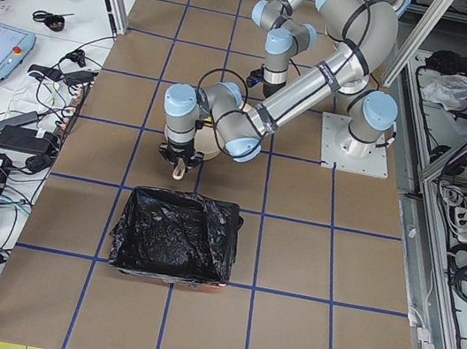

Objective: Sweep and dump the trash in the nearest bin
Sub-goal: 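Sweep the yellow sponge and tan trash into the dustpan with the right gripper's brush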

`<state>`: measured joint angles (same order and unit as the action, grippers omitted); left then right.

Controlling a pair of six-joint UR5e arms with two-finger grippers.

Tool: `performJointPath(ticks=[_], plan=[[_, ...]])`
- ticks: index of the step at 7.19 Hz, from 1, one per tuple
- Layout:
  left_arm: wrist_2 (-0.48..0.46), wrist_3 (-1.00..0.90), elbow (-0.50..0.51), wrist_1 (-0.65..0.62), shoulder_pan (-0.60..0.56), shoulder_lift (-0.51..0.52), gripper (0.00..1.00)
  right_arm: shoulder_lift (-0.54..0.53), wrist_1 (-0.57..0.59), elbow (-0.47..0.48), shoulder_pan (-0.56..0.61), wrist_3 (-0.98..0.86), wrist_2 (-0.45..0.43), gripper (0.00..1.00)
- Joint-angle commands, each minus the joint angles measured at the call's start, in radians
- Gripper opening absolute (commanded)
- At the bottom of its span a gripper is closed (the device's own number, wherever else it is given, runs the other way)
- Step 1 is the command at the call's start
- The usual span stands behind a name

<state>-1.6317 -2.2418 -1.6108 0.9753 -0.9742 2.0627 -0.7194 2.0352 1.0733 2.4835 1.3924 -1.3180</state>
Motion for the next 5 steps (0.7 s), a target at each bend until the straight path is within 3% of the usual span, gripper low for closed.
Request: performJointPath(ticks=[1,5], plan=[[0.0,0.004,0.0,-0.004,-0.008,0.002,0.0,0.047,-0.006,-0.065,-0.002,-0.204,0.02,0.0],[0.0,0.005,0.0,-0.004,-0.009,0.002,0.0,0.06,-0.004,-0.067,-0.037,-0.649,0.011,0.0]])
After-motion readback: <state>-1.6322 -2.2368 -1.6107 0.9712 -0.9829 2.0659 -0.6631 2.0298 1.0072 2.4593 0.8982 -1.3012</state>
